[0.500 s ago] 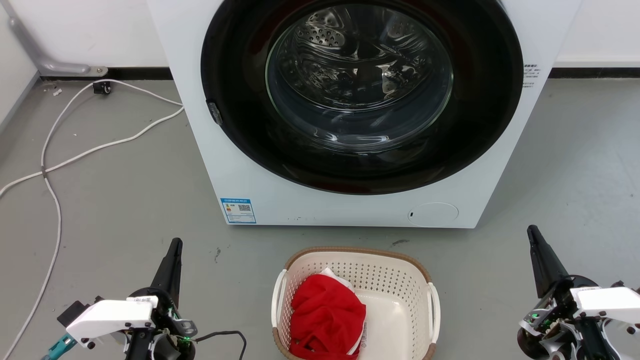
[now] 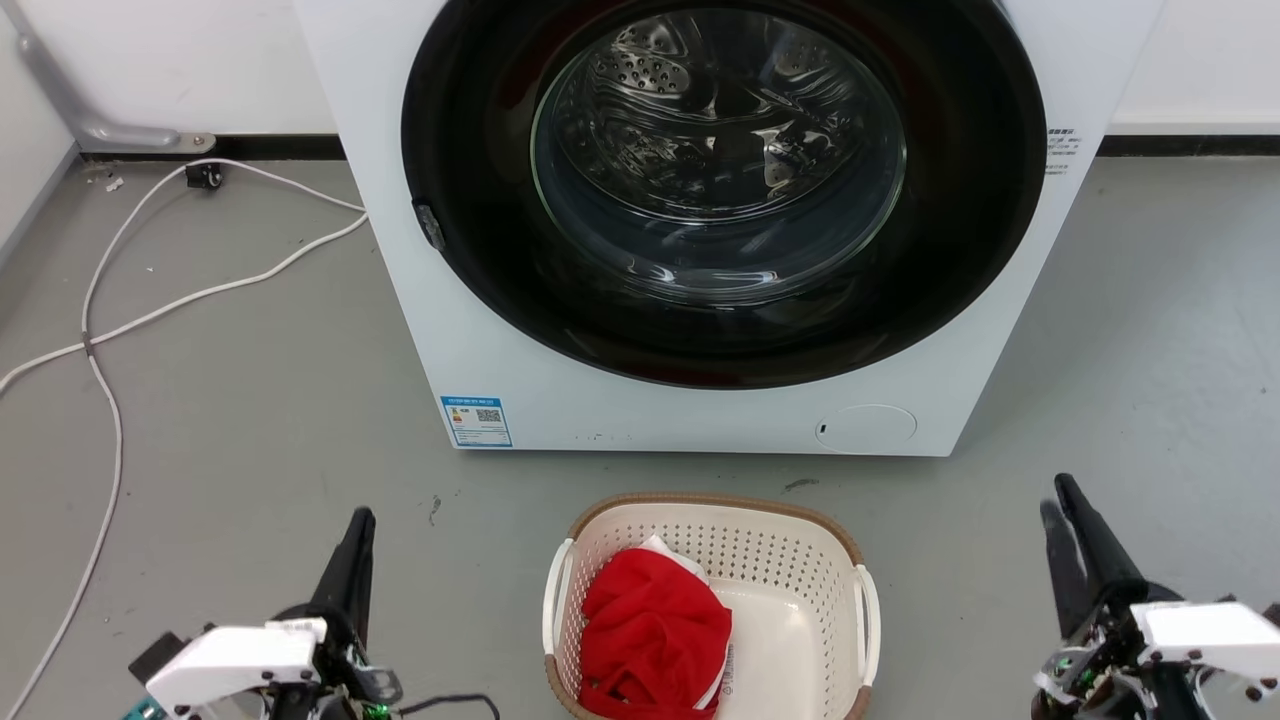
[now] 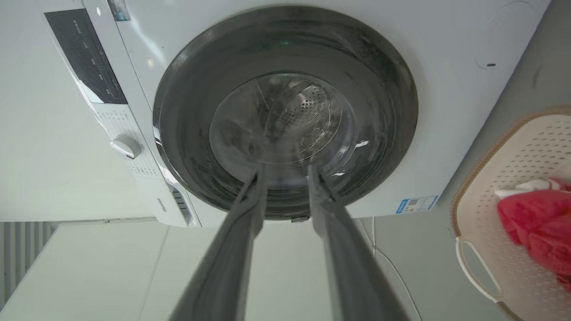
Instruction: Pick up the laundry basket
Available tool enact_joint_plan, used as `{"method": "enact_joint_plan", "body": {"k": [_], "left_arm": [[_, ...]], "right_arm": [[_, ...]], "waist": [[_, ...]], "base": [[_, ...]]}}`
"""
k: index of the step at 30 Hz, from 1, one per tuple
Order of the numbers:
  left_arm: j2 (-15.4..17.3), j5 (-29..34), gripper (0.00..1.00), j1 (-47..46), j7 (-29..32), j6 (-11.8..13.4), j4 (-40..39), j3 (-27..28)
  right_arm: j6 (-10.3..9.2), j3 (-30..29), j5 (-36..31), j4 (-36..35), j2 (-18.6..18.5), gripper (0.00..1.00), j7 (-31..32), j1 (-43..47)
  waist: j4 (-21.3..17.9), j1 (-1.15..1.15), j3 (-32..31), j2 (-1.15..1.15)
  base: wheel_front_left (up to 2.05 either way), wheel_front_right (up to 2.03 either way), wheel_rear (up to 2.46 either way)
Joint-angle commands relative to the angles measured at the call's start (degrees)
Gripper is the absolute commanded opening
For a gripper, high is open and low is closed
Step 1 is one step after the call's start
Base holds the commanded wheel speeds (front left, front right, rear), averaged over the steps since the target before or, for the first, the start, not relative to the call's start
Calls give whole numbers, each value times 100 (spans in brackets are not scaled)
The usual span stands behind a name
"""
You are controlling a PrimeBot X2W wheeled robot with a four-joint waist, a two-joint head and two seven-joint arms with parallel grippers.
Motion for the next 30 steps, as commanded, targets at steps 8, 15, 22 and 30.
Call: {"method": "enact_joint_plan", "body": {"k": [8,15,22,30], "left_arm": [[12,577,100,-12,-222,3,-265,-41],[13,1384,100,19,-413,136,-551,-94],[13,2471,100,85,-611,374,-799,-259],[13,3135,100,159,-772,563,-934,-373]], "right_arm": [[0,11,-573,-185,-6,100,-225,12],[0,139,-1720,-525,-8,100,-417,98],[0,316,-3018,-811,-11,100,-619,206],[0,399,-3857,-919,-13,100,-780,316]], "waist": [[-3,0,8,0],[-6,0,24,0],[-6,0,42,0],[-4,0,51,0]], "base": [[0,0,0],[0,0,0],[0,0,0],[0,0,0]]}}
